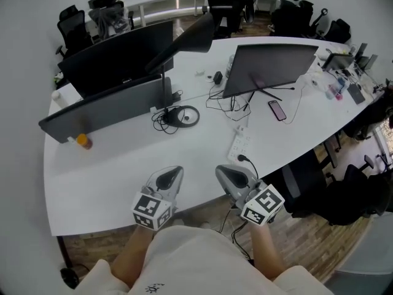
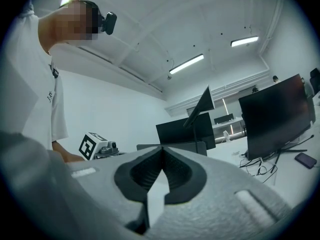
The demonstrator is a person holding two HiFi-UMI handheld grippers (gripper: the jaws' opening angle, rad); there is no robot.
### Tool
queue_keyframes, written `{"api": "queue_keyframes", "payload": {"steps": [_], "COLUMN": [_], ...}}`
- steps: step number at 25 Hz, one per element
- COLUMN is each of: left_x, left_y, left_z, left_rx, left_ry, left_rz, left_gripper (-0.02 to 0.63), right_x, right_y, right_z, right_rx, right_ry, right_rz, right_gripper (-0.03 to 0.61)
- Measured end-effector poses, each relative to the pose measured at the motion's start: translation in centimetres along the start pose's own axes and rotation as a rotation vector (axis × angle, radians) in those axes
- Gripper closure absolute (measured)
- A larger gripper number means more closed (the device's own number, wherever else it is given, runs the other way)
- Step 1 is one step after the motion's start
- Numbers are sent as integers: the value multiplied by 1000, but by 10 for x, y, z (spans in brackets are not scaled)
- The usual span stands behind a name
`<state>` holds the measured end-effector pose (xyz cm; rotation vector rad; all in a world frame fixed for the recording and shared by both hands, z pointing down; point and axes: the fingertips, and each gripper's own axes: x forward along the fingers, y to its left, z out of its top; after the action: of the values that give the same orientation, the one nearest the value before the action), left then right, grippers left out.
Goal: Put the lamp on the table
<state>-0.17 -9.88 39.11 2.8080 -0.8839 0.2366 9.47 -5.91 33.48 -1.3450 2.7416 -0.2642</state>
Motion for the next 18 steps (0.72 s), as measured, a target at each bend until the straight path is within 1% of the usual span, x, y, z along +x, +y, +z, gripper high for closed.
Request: {"api": "queue_keyframes", "payload": {"steps": [8,18], "left_x": [0,-7], "left_y": [3,8], "left_z": [4,3], "left_rx": [8,8], "left_ry": [-2,-16], "left_rz": [-51,-59], "left_gripper": [621,621], "right_x": [2,3], "right_y": [7,10], "right_z": [5,5], "right_rx": [-18,-35], "right_ry": [-5,-10], "right_rz": [-30,-60], "right_gripper": [578,578]}}
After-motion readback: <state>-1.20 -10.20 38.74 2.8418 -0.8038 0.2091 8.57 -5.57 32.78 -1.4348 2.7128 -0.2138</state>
